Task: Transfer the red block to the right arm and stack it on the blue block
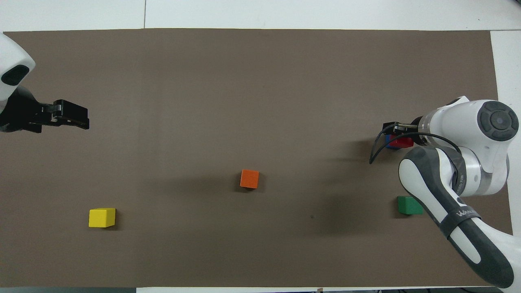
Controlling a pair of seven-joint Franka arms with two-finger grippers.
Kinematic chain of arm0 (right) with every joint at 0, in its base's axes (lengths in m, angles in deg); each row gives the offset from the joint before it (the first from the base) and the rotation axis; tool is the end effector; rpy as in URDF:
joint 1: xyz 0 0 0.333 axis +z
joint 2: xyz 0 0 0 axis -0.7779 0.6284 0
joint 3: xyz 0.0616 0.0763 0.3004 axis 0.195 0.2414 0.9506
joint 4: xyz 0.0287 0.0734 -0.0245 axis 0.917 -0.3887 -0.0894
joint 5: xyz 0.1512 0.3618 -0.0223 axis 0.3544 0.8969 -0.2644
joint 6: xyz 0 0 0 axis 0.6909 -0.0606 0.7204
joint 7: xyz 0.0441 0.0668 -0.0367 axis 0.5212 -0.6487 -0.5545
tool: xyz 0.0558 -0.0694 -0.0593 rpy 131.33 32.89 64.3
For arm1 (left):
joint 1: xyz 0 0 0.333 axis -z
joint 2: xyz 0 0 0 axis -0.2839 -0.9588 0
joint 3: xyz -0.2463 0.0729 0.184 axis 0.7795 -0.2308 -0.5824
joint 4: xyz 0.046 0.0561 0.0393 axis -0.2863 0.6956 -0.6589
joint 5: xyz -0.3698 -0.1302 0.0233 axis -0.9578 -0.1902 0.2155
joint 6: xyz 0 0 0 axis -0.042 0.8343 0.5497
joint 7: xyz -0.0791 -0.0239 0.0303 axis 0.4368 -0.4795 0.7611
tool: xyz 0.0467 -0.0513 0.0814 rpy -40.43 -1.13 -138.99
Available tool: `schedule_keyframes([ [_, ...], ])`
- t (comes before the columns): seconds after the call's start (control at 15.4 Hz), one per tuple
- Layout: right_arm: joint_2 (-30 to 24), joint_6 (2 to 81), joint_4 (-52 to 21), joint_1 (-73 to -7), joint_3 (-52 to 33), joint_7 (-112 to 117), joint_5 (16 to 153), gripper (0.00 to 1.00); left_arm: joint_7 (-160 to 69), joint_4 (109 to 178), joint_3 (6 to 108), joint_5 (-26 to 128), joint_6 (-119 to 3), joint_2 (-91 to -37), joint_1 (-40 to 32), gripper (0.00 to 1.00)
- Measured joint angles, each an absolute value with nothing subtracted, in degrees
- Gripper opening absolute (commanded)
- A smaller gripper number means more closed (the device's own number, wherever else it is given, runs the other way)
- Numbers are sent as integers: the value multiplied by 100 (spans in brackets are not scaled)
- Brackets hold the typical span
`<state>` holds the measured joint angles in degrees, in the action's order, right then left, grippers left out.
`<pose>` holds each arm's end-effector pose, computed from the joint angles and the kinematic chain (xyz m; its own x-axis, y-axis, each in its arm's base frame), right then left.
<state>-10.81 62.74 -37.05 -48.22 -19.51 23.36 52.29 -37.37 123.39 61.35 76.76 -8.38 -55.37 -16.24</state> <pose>0.5597 0.0010 0.3410 0.9742 -0.1996 0.1049 -0.2008 -0.9796 0.0005 0.5532 -0.0717 0.6192 0.9997 -0.0071 -0.0226 -0.0072 -1.0000 -0.0017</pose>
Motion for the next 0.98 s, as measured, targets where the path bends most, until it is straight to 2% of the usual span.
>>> schedule_keyframes([
  [0.39, -1095, 6152, -3588, -4788, -1948, 2336, 5229, 100, -3737, 12339, 6172, 7676, -838, -5537, -1624, 100],
  [0.72, -1333, 4240, -2297, -4730, -1961, 1537, 5229, 100, -3737, 12339, 6190, 7676, -835, -5537, -1624, 100],
  [0.98, -1750, 3628, -1729, -4772, -2025, 1060, 5229, 100, -3737, 12339, 6194, 7676, -833, -5537, -1624, 100],
])
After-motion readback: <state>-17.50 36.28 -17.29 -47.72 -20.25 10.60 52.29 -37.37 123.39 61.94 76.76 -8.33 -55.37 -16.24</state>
